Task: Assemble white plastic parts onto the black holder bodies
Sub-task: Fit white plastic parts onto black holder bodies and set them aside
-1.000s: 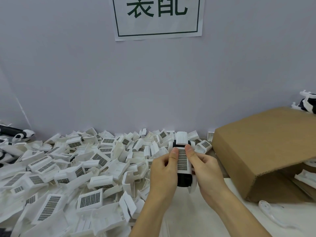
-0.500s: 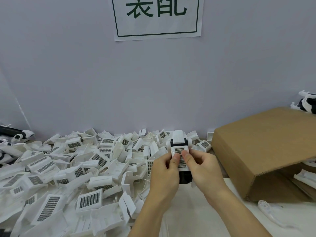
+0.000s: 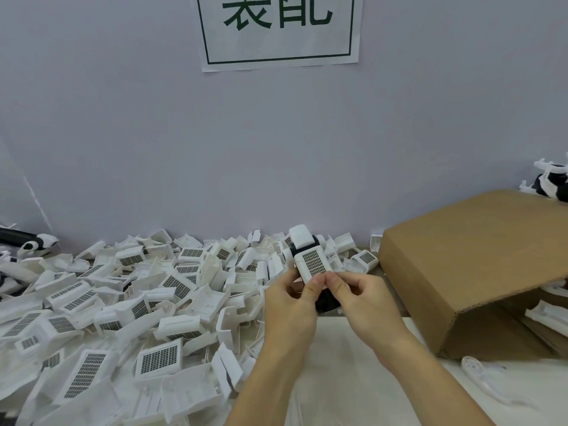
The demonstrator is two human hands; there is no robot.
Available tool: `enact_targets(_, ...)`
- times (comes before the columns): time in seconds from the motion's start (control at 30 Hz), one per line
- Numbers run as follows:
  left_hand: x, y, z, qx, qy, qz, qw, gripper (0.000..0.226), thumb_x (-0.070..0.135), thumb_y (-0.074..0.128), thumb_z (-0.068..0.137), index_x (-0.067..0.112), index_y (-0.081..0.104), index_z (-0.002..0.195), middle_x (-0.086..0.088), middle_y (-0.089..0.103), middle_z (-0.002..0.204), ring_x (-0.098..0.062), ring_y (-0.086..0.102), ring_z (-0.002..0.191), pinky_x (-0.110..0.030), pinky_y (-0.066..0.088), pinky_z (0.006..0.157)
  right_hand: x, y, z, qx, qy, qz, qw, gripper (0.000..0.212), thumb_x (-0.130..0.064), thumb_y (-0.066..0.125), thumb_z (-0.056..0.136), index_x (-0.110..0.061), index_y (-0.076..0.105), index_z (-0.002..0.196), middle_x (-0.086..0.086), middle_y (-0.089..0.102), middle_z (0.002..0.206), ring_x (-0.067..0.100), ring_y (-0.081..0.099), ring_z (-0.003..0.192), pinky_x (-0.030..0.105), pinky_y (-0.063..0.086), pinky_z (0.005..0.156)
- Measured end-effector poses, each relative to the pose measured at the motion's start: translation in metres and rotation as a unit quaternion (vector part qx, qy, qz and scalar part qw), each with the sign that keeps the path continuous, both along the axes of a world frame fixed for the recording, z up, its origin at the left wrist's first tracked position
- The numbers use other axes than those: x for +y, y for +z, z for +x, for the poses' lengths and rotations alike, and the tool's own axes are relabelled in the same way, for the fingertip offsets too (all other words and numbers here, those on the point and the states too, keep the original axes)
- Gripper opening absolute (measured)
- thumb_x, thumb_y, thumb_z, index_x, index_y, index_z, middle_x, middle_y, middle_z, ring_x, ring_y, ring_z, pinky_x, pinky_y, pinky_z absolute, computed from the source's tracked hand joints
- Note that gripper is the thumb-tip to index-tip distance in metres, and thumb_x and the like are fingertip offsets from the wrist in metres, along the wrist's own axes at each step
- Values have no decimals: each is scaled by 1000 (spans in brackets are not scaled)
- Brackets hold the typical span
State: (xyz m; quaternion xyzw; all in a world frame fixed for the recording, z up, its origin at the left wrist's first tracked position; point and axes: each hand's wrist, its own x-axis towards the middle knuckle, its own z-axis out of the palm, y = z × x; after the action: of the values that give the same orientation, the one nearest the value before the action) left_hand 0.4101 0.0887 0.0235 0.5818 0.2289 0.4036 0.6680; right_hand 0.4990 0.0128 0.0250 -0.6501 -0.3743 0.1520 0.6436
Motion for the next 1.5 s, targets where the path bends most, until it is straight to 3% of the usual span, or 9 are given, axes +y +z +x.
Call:
enact_targets(0.2, 6, 2, -3, -56, 28, -122, 991, 30, 17, 81, 81, 1, 72, 106, -16, 77, 101, -32, 75, 96, -54, 55, 96, 10, 0, -17, -123, -85, 20, 989, 19, -25, 66, 95, -43, 60, 90, -18, 67, 95, -9, 60, 95, 6, 44, 74)
enact_targets(0.43, 5, 7, -5, -75, 13, -186, 980, 47, 41, 74, 83, -4, 75, 95, -20, 75, 98, -30, 72, 86, -37, 61, 75, 9, -13, -12, -197, -72, -42, 977, 48, -43, 71, 87, -37, 50, 130, -23, 58, 118, -4, 55, 112, 16, 47, 91)
enact_targets(0.67, 13, 14, -9, -83, 169, -72, 979, 28, 23, 61, 100, 12, 74, 78, 3, 72, 68, -16, 67, 68, -22, 55, 60, 3, -5, 0, -33, -171, 11, 985, 17, -46, 62, 88, -30, 65, 91, -21, 67, 78, -5, 61, 79, 12, 43, 63)
enact_targets(0.77, 22, 17, -18, -75, 216, -25, 973, 21, 17, 59, 100, 25, 75, 88, 15, 74, 82, -7, 68, 88, -30, 56, 83, -2, -1, 8, 36, -154, 14, 987, 42, -43, 58, 95, -7, 57, 72, -8, 50, 56, 17, 54, 65, 24, 35, 57)
enact_targets(0.87, 24, 18, -20, -69, 163, -36, 984, 20, 19, 58, 101, 30, 75, 106, 18, 73, 108, -5, 64, 112, -35, 51, 101, -7, 8, 10, 156, -105, 20, 982, 51, -44, 51, 97, 6, 60, 87, 20, 51, 61, 18, 48, 49, 20, 32, 41)
enact_targets(1.03, 26, 19, -21, -54, 32, -62, 996, 21, 20, 59, 100, 27, 79, 100, 5, 76, 105, -10, 67, 89, -20, 48, 65, -6, 12, 1, 288, 66, 2, 955, 46, -48, 40, 100, -8, 62, 94, 11, 54, 58, 19, 46, 47, 24, 30, 38)
enact_targets(1.2, 32, 18, -24, -47, 33, -45, 997, 23, 18, 58, 100, 25, 79, 93, 4, 76, 93, -6, 63, 69, -15, 45, 53, -7, 11, 1, 308, 86, -10, 948, 47, -50, 42, 99, -9, 65, 107, 13, 56, 68, 17, 52, 52, 24, 33, 41)
enact_targets(1.37, 29, 16, -19, -85, 46, -116, 989, 9, 22, 65, 96, 18, 73, 96, -3, 75, 96, -21, 67, 92, -44, 51, 89, -6, 11, 1, 321, 114, 17, 940, 39, -47, 53, 90, -15, 74, 94, 11, 66, 77, 19, 53, 65, 29, 39, 59)
enact_targets(1.5, 32, 18, -22, -105, 32, -135, 985, 21, 18, 68, 93, 14, 74, 113, -7, 77, 105, -22, 71, 97, -42, 54, 89, -9, 9, 3, 317, 132, 90, 935, 37, -31, 64, 77, -9, 76, 104, 19, 69, 109, 29, 62, 92, 49, 44, 90)
